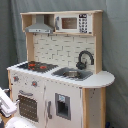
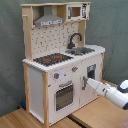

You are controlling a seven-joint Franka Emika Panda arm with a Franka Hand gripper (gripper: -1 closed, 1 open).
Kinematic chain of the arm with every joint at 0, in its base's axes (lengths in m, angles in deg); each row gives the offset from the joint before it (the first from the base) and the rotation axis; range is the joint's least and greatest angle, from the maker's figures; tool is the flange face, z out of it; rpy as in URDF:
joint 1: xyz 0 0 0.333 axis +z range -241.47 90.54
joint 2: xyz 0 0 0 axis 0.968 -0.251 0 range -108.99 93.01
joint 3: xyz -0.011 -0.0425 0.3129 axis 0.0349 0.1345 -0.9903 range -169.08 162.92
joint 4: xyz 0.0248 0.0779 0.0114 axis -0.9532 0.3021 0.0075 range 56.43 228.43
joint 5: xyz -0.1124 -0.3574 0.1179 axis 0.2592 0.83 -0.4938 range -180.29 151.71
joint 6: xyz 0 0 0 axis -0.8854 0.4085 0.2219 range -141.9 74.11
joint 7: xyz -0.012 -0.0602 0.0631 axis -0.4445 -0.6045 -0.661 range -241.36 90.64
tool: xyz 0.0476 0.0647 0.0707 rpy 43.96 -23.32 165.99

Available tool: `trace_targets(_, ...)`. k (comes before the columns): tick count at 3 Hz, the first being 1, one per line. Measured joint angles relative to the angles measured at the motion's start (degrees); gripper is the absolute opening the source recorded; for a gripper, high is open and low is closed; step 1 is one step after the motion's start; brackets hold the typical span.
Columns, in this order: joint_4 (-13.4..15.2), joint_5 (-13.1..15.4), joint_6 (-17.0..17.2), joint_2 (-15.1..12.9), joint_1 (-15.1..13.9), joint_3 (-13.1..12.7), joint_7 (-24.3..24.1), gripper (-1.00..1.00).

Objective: Play with the kitchen

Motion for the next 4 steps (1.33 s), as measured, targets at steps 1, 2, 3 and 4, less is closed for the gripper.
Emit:
trace_targets(1, 3.44, 0.0, -2.55, 0.0, 0.11, 1.65, -3.99, 1.0)
trace_targets(2, 5.95, 0.01, -6.07, 0.05, -1.02, 3.19, -8.12, 1.0)
trace_targets(3, 6.62, 0.02, -11.05, 0.27, -3.78, 4.17, -11.56, 1.0)
trace_targets(4, 6.36, 0.02, -15.5, 0.76, -6.74, 4.21, -13.85, 1.0)
